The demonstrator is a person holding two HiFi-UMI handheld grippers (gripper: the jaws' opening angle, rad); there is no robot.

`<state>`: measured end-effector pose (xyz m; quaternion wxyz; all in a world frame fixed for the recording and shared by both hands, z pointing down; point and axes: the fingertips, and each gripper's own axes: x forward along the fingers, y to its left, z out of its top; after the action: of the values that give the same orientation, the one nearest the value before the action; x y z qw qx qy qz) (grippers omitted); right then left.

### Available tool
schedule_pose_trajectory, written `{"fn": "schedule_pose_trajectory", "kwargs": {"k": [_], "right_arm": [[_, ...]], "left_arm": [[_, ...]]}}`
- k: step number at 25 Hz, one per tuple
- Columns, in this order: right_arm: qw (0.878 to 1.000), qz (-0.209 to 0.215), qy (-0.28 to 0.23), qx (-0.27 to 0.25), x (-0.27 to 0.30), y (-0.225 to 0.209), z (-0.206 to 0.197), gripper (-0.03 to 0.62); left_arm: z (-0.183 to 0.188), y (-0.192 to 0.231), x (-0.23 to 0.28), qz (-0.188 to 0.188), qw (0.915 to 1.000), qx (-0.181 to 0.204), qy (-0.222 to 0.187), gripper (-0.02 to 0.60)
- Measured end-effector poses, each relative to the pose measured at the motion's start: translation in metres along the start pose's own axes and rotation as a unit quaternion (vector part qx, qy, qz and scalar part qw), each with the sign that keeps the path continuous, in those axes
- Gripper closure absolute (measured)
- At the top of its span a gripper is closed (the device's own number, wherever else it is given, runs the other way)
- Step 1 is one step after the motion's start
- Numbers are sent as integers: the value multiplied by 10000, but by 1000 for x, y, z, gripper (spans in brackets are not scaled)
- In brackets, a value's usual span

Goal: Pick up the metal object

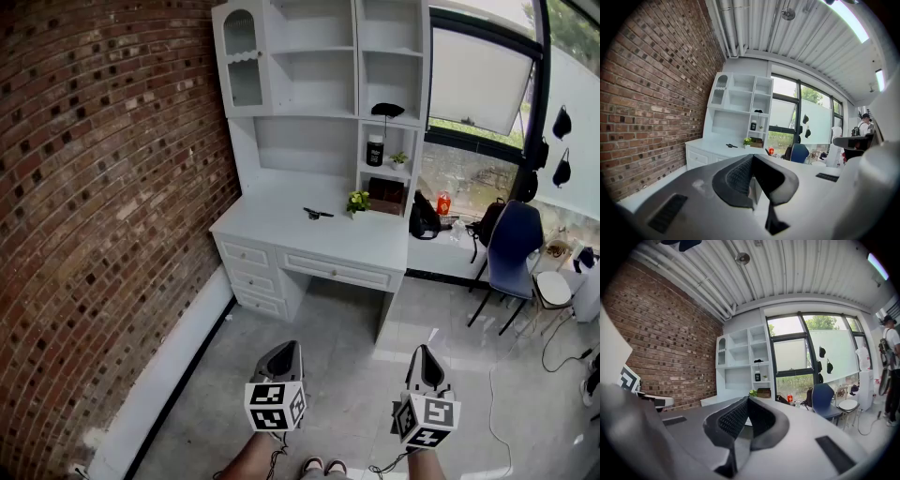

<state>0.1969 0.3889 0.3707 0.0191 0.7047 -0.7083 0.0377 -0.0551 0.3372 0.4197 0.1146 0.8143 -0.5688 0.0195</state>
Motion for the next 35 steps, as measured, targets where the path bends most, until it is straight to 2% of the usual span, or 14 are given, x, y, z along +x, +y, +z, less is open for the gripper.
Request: {"fn": "schedule_pose_trajectory", "kwargs": {"k": [20,22,35], "right_arm": [[9997,195,73,143,9,10,-6,591],[9996,241,73,149,9,11,-6,565],[9993,306,55,198,9,-3,-4,497]], "left_arm": [[-2,13,2,101,9998,-149,-17,571],[-2,14,1,126,9998,-164,-14,571],[-2,8,1,264,9995,-158,-36,571]]}}
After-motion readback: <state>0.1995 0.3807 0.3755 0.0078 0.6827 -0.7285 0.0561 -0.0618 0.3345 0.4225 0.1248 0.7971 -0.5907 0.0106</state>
